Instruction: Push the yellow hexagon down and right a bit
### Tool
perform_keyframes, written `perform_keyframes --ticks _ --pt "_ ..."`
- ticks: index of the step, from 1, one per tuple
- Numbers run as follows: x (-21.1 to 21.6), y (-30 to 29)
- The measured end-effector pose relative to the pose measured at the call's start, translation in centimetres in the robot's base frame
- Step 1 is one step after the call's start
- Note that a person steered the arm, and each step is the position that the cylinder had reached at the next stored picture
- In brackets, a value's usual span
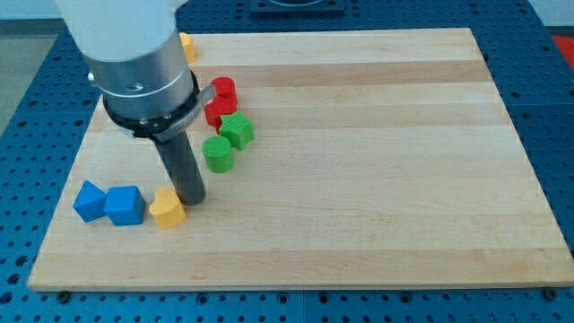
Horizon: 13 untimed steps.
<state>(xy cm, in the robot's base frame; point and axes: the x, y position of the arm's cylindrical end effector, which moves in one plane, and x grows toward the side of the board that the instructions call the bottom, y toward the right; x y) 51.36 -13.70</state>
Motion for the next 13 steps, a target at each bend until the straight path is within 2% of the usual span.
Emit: perform_keyframes --ticks 3,4,5,6,7,8,9,13 --pt "-0.7 0.8" --pt "-0.7 6.5" --pt "-2.9 16.0" --pt "-10.6 21.8" --pt "-19.5 24.3" --pt "-27.4 24.3" --pt "-32.0 21.1" --pt "-32.2 18.5"
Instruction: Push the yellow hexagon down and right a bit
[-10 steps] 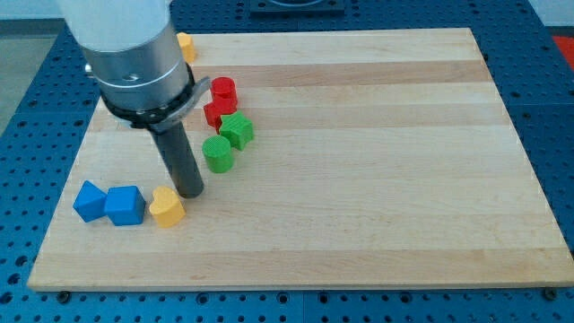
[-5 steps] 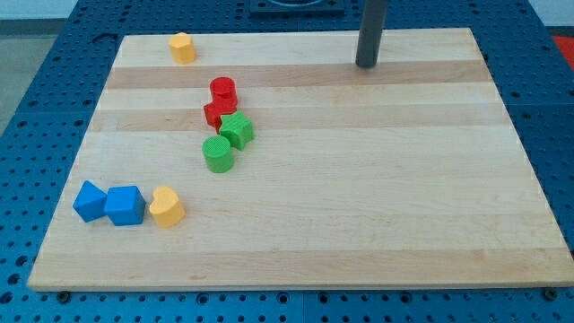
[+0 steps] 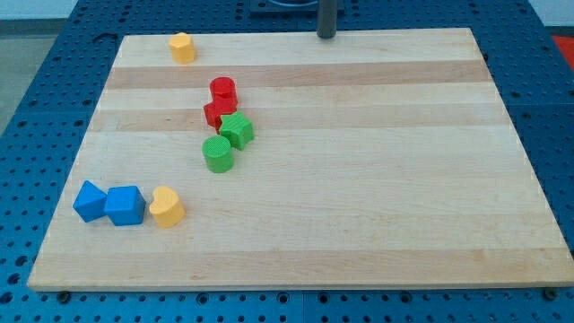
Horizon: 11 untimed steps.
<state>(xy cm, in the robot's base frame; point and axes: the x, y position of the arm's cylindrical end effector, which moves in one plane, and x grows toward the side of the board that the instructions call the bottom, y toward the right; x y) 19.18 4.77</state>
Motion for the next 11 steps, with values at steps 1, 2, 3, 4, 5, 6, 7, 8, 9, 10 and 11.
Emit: perform_keyframes --ticks 1,2,3,4,5,6,7,8,9,10,11 --pt "0.0 -5.2" --pt "0.1 -8.4" --pt "0.1 -9.9" --pt "0.0 -10.1" --pt "0.0 -11.2" --pt "0.1 -12.1" --pt "0.0 -13.5" --pt "0.1 -15.4" --pt "0.1 -18.6" --pt "0.0 -23.8" --pt "0.0 -25.2"
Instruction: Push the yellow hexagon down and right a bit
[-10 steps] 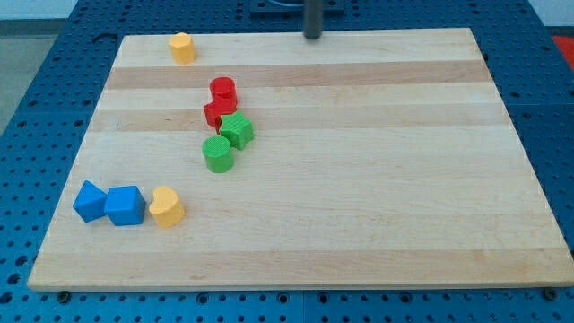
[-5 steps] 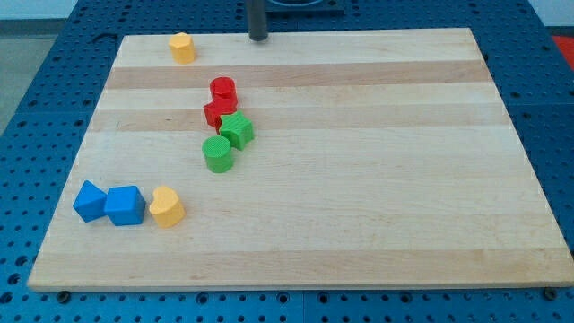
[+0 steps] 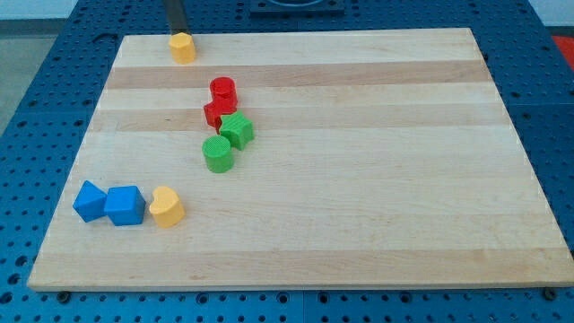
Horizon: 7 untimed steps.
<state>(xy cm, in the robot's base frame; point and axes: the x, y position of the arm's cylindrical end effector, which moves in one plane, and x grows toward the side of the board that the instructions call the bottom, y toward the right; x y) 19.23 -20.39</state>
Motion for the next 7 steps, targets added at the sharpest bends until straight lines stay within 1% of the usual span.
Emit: perform_keyframes --ticks 2,3,4,5,6,7 --pt "3.0 -1.1" --pt "3.1 1.2" --pt "2.9 -0.1" --pt "3.0 -8.1" --pt "5.1 -9.7" --pt "5.3 -5.5"
